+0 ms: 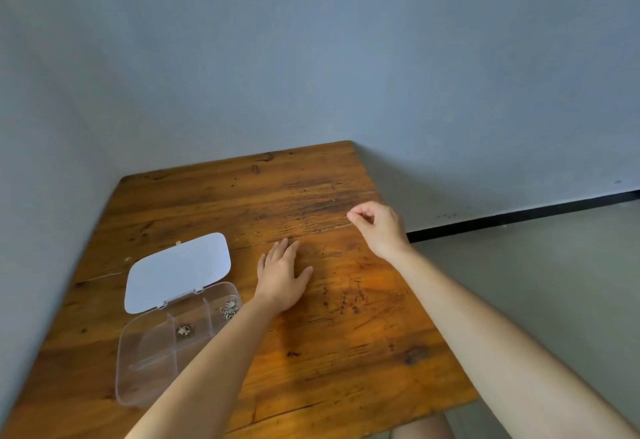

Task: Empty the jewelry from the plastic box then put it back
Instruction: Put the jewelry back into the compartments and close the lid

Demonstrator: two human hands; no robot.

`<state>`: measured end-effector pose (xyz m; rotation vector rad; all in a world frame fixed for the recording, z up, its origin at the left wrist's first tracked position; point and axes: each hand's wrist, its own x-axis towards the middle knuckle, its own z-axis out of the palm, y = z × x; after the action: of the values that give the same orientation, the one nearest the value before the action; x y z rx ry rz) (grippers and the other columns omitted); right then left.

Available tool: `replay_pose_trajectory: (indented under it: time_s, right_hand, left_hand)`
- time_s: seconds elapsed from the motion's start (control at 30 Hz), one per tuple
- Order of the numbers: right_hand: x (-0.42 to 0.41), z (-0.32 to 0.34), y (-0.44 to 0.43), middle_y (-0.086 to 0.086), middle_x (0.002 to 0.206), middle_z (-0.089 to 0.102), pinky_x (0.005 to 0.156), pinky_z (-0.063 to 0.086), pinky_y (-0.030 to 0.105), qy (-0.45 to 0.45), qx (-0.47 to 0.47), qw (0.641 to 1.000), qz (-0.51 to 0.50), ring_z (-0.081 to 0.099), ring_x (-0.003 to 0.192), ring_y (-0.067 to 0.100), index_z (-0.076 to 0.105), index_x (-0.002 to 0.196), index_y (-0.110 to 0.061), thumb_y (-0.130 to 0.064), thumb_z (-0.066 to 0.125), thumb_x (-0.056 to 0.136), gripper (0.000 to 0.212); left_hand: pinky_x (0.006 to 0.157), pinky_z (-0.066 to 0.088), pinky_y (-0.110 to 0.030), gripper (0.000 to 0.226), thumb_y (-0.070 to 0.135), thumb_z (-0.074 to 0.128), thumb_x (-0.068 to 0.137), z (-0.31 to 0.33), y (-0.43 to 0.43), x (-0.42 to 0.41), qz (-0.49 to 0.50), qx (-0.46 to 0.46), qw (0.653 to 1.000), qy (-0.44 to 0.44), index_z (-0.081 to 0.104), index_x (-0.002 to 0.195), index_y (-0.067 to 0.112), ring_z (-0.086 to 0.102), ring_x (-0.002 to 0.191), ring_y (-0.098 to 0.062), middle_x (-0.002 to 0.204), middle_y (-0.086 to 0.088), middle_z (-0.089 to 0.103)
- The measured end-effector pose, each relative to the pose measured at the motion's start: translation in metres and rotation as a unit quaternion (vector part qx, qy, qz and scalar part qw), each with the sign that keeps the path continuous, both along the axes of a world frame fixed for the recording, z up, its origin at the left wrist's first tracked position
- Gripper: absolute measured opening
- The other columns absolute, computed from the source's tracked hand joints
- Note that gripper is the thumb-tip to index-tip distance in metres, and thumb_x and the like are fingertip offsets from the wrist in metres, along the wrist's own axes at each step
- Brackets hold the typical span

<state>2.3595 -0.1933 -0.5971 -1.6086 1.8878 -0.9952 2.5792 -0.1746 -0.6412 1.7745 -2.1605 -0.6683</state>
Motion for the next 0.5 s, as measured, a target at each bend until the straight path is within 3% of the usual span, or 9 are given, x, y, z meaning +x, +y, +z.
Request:
replay_pose_trajectory:
  time_s: [0.2, 0.37, 0.5]
  right_hand:
    - [-0.001, 0.018, -0.053, -0.006, 0.107, 0.072, 0.086, 0.048, 0.026, -0.006, -0.037, 0.999, -0.016, 0.062, 0.098, 0.01, 0.073, 0.103, -0.02, -0.032, 0.065, 0.094, 0.018]
    - [0.007, 0.001, -0.071, -0.006, 0.111, 0.072, 0.088, 0.049, 0.032, 0.002, -0.011, 1.0, -0.021, 0.062, 0.103, 0.014, 0.073, 0.105, -0.022, -0.037, 0.063, 0.094, 0.021]
    - [0.01, -0.008, -0.07, -0.002, 0.116, 0.07, 0.083, 0.041, 0.024, 0.001, 0.011, 1.0, -0.021, 0.058, 0.102, 0.011, 0.071, 0.114, -0.017, -0.035, 0.06, 0.097, 0.027]
  left_hand:
    - [0.122, -0.002, -0.042, 0.066, 0.056, 0.047, 0.094, -0.013, -0.011, -0.003, 0.014, -0.025, 1.0, -0.004, 0.034, 0.15, 0.026, 0.007, 0.153, -0.02, 0.164, -0.002, 0.019]
    - [0.122, -0.003, -0.043, 0.066, 0.058, 0.047, 0.093, -0.015, -0.015, -0.003, 0.008, -0.017, 1.0, -0.011, 0.034, 0.15, 0.028, 0.006, 0.152, -0.02, 0.164, 0.0, 0.018]
    - [0.122, -0.002, -0.044, 0.066, 0.058, 0.048, 0.092, -0.017, -0.016, -0.002, 0.01, -0.019, 1.0, -0.011, 0.034, 0.149, 0.028, 0.007, 0.152, -0.02, 0.164, 0.0, 0.019]
